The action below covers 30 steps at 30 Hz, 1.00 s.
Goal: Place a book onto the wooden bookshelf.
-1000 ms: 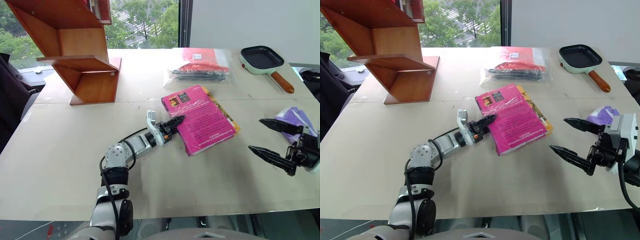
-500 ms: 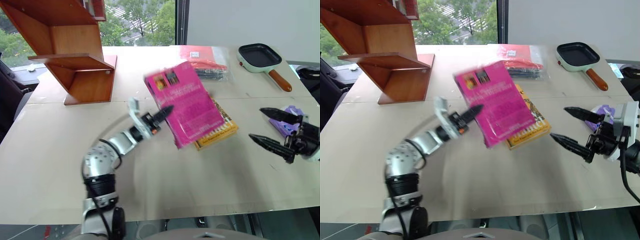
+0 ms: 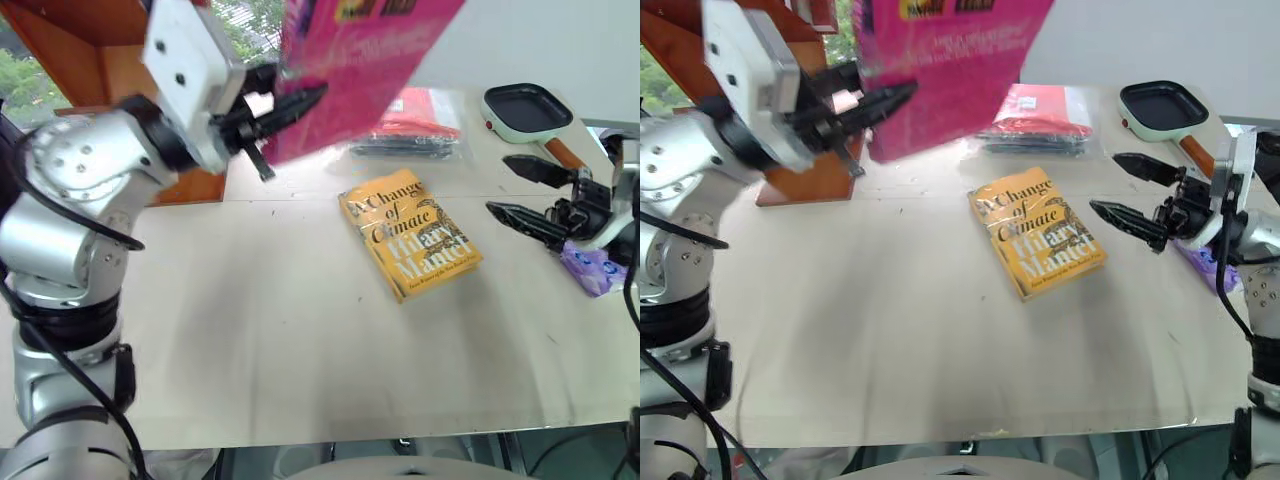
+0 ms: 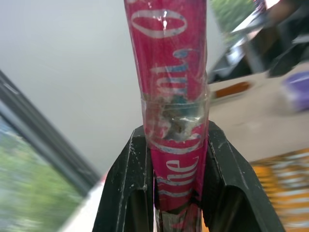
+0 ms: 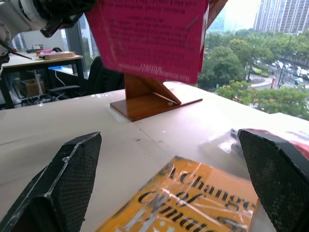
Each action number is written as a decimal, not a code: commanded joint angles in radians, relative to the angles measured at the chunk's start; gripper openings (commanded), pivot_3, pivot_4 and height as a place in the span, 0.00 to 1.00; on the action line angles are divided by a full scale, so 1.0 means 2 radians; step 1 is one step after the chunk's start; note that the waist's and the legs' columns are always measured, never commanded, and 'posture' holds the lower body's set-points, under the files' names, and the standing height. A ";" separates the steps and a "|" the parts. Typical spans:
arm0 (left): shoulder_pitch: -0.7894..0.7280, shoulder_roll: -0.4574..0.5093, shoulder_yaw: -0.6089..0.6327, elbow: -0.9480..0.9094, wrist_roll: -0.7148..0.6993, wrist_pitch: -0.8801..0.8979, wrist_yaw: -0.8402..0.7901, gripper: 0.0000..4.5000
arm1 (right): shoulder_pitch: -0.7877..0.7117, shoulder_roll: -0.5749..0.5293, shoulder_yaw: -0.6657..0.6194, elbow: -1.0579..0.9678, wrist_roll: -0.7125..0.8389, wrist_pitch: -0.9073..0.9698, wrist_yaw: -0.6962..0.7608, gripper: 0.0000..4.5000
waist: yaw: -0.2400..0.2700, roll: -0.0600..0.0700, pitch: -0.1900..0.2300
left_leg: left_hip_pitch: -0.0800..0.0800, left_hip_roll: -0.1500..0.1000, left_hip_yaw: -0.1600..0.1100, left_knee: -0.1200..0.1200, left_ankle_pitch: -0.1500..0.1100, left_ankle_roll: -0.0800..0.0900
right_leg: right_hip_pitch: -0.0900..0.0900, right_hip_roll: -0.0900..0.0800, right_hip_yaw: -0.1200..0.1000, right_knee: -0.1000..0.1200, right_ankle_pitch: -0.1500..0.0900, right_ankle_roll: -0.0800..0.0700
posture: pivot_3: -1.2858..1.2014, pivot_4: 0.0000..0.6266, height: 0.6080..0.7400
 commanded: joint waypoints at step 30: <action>0.091 0.221 0.035 0.351 0.333 -0.308 -0.028 0.13 | -0.110 0.074 0.023 0.055 -0.010 -0.010 0.014 1.00 | -0.011 -0.001 0.002 | -0.005 0.000 0.001 0.000 0.000 0.000 | -0.007 0.000 0.000 0.003 0.000 0.000 | 0.52 0.24 1.00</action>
